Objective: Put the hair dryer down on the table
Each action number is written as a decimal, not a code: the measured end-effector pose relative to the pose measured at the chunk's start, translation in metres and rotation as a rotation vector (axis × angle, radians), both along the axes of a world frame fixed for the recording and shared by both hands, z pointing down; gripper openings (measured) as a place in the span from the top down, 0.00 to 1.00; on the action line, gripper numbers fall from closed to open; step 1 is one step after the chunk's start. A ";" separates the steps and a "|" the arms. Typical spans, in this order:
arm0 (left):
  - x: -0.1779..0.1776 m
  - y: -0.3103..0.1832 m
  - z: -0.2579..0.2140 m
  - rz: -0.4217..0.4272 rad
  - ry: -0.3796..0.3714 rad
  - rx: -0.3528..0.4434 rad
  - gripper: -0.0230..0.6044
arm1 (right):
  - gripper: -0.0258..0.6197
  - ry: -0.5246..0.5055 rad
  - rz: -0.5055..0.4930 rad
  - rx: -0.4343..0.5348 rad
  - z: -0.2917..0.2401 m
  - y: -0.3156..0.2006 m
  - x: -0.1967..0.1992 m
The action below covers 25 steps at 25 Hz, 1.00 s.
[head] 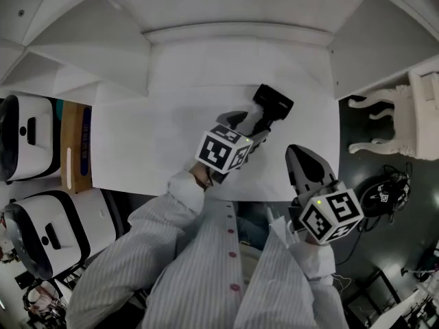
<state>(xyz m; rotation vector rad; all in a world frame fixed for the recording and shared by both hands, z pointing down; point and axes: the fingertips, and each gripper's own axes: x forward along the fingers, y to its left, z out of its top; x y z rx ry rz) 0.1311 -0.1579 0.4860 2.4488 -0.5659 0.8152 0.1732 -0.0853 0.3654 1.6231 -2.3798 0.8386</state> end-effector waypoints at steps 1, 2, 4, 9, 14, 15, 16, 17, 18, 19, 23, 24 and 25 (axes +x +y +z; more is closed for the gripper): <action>-0.003 -0.002 -0.010 -0.010 0.021 0.009 0.49 | 0.94 0.005 -0.013 0.009 -0.004 -0.003 -0.004; -0.006 -0.004 -0.020 -0.022 0.044 0.019 0.51 | 0.94 0.009 -0.026 0.019 -0.009 -0.007 -0.007; -0.012 -0.008 -0.042 -0.043 0.095 0.037 0.55 | 0.94 0.015 -0.053 0.045 -0.020 -0.014 -0.014; -0.021 0.000 -0.102 -0.024 0.243 0.063 0.66 | 0.94 0.038 -0.098 0.110 -0.046 -0.027 -0.027; -0.031 0.007 -0.155 -0.013 0.358 0.114 0.81 | 0.94 0.042 -0.124 0.173 -0.071 -0.038 -0.037; -0.031 0.010 -0.163 0.000 0.377 0.120 0.83 | 0.94 0.038 -0.127 0.185 -0.075 -0.039 -0.038; -0.032 0.014 -0.170 0.014 0.392 0.125 0.85 | 0.94 0.035 -0.129 0.194 -0.079 -0.039 -0.040; -0.033 0.017 -0.176 0.023 0.405 0.131 0.87 | 0.94 0.035 -0.131 0.203 -0.082 -0.040 -0.040; -0.034 0.019 -0.181 0.024 0.413 0.138 0.89 | 0.94 0.039 -0.132 0.210 -0.085 -0.040 -0.040; -0.035 0.019 -0.185 0.018 0.418 0.147 0.90 | 0.94 0.046 -0.132 0.217 -0.087 -0.041 -0.040; -0.044 0.018 -0.196 -0.035 0.410 0.195 0.95 | 0.94 0.067 -0.136 0.229 -0.093 -0.041 -0.039; -0.045 0.018 -0.197 -0.040 0.406 0.205 0.95 | 0.94 0.068 -0.139 0.229 -0.093 -0.042 -0.039; -0.045 0.018 -0.198 -0.040 0.404 0.214 0.95 | 0.94 0.069 -0.144 0.229 -0.093 -0.042 -0.039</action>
